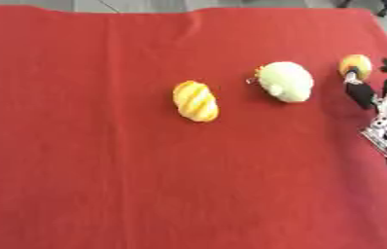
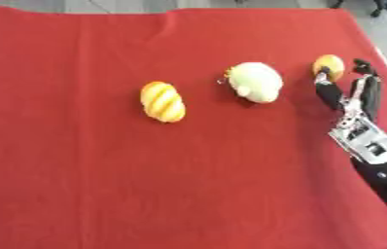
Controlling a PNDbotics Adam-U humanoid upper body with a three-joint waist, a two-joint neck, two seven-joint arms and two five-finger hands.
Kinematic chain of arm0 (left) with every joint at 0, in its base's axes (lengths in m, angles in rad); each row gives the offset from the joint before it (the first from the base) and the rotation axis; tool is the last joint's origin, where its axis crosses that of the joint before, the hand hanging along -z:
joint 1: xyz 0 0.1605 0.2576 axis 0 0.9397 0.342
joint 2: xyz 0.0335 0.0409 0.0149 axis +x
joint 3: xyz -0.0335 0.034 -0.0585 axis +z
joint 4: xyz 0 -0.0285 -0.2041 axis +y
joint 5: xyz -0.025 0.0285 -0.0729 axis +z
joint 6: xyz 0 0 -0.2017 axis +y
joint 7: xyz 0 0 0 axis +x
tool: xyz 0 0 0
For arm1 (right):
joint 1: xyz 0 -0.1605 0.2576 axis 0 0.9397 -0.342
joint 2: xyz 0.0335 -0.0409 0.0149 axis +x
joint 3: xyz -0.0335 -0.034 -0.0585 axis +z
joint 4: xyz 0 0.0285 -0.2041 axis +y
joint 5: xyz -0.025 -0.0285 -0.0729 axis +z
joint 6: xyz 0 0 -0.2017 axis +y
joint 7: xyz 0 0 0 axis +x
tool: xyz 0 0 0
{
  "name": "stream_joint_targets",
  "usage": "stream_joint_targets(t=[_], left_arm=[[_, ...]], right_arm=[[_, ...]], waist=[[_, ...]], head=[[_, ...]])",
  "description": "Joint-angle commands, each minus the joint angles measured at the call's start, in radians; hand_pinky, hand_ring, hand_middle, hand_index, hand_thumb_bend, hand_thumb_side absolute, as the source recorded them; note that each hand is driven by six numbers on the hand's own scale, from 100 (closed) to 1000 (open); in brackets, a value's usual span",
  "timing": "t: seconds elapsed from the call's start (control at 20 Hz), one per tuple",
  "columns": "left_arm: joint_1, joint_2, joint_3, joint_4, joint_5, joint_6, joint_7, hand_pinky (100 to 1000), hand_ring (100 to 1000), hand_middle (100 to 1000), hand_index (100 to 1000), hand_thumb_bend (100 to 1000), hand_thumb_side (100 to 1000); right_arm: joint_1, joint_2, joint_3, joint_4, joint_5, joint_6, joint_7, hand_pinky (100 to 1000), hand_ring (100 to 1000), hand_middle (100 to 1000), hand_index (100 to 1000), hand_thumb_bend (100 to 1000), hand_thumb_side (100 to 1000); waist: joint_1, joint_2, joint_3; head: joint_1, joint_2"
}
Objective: Pick up the objects with one hand, pass them to the other hand, and then place them into the box on the other side of the table.
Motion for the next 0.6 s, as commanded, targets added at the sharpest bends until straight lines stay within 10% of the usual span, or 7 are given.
stream_joint_targets(t=[0.05,0.6], left_arm=[[-0.004,0.015,0.003,-0.018,-0.009,0.0,-0.004,624,657,763,804,100,830],[-0.005,0.021,0.0,-0.018,-0.01,0.002,-0.008,625,657,763,804,100,828]], right_arm=[[-0.01,-0.054,-0.009,-0.027,0.013,0.0,0.0,791,1000,781,870,202,370],[-0.037,-0.117,-0.002,-0.122,0.043,-0.021,0.051,790,1000,784,877,203,370]], waist=[[0.001,-0.019,-0.002],[-0.001,-0.02,0.008]], head=[[-0.002,-0.015],[-0.011,-0.012]])
